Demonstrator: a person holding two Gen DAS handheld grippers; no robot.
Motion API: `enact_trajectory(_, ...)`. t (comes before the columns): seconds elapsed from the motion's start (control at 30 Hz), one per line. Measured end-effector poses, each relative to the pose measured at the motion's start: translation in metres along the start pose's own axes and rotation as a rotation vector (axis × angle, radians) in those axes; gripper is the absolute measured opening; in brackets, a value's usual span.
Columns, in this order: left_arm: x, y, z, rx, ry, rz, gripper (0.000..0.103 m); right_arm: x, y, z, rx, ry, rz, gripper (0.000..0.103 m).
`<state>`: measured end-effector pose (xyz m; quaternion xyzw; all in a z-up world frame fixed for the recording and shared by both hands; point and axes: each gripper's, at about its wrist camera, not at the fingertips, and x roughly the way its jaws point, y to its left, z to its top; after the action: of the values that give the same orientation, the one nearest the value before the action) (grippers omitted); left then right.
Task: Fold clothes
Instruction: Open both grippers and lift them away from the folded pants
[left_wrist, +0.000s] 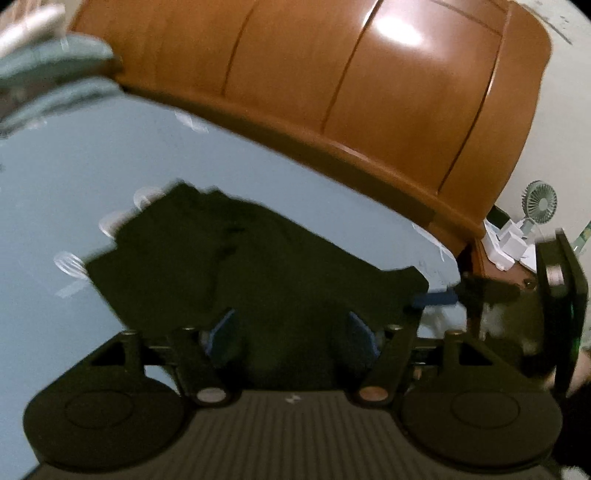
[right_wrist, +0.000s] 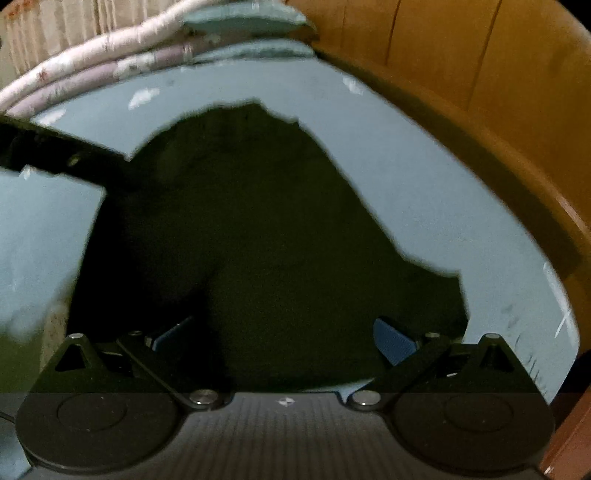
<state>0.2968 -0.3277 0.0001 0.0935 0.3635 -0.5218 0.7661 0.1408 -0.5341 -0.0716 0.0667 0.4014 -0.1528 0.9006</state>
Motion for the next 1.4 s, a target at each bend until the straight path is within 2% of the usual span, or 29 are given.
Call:
enact_trajectory(0.13,-0.038,0.008,-0.016,0.04,-0.037,0.123,0.074,0.006,0.003,0.025,0.047,-0.073,0.054,0.103)
enact_trajectory(0.37,-0.087,0.038,-0.06,-0.012,-0.02,0.29,0.08,0.047,0.036,0.039,0.007,-0.048,0.151,0.103)
enact_trajectory(0.43,-0.1,0.046,-0.071,-0.049,-0.032,0.313,0.08,0.061,0.041,0.039,-0.012,-0.017,0.13,0.103)
enact_trajectory(0.53,-0.119,0.055,-0.084,-0.083,-0.061,0.34,0.084,0.064,0.047,0.04,-0.026,-0.019,0.112,0.103)
enact_trajectory(0.6,-0.131,0.056,-0.091,-0.065,-0.097,0.368,0.094,0.06,0.047,0.043,0.006,0.001,0.098,0.103)
enact_trajectory(0.77,-0.151,0.053,-0.097,0.007,-0.172,0.425,0.098,0.025,0.062,0.044,0.053,-0.016,0.066,0.103)
enact_trajectory(0.9,-0.166,0.05,-0.108,0.018,-0.265,0.432,0.102,-0.005,0.086,0.037,0.063,-0.022,0.005,0.103)
enact_trajectory(0.93,-0.169,0.051,-0.109,0.016,-0.263,0.412,0.102,-0.012,0.093,0.034,0.073,-0.021,-0.009,0.103)
enact_trajectory(1.07,-0.176,0.059,-0.112,-0.002,-0.204,0.324,0.102,-0.036,0.116,0.019,0.13,-0.007,-0.043,0.103)
enact_trajectory(1.4,-0.182,0.062,-0.129,-0.016,-0.127,0.232,0.102,-0.074,0.169,-0.017,0.181,0.094,-0.078,0.103)
